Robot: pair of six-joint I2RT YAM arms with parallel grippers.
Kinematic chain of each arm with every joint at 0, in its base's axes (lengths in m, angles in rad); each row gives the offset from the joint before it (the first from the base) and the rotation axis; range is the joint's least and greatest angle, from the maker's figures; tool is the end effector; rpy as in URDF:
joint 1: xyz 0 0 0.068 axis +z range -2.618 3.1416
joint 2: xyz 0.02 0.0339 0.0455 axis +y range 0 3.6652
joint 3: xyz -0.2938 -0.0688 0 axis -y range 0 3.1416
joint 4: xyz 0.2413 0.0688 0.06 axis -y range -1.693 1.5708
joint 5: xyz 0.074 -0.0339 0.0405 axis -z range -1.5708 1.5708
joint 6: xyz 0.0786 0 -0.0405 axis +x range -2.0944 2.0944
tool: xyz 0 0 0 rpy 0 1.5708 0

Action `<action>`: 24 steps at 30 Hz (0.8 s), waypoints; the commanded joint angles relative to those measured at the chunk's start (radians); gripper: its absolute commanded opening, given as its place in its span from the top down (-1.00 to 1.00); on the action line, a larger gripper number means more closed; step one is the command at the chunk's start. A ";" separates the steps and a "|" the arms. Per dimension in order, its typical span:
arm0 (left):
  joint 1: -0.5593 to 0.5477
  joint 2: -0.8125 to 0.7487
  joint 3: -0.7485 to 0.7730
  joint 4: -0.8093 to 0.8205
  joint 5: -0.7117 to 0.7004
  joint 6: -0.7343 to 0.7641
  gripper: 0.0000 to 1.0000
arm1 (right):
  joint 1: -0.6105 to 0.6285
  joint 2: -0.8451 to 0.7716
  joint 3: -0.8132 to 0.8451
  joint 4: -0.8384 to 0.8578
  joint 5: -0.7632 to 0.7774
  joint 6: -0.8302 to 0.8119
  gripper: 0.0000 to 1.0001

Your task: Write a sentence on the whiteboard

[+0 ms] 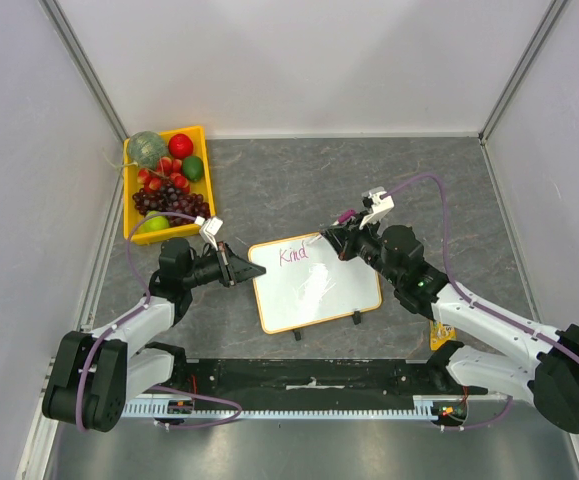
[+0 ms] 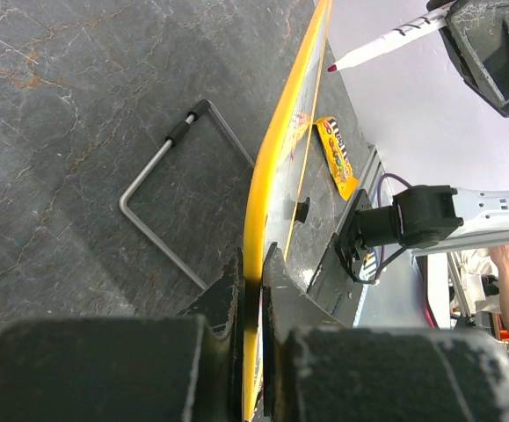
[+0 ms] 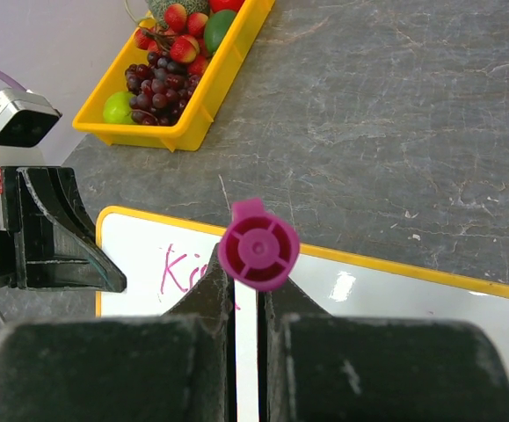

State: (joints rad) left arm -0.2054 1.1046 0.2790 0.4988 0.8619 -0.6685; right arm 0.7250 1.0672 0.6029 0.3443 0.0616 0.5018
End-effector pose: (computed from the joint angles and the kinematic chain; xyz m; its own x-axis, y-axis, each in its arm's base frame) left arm 0.1975 -0.1021 0.1991 -0.7651 -0.2527 -0.5922 0.4617 0.4256 -0.7782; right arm 0.2069 0.1769 0.2982 -0.3749 0.3092 -0.8740 -0.4971 0.7287 0.4711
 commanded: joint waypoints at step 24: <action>-0.005 0.017 -0.009 -0.115 -0.090 0.093 0.96 | 0.007 0.017 -0.075 0.078 0.078 0.027 1.00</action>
State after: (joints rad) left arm -0.2054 1.1042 0.2794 0.4923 0.8612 -0.6689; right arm 0.7296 1.0878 0.5468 0.4217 0.0963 0.5354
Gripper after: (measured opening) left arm 0.066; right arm 0.059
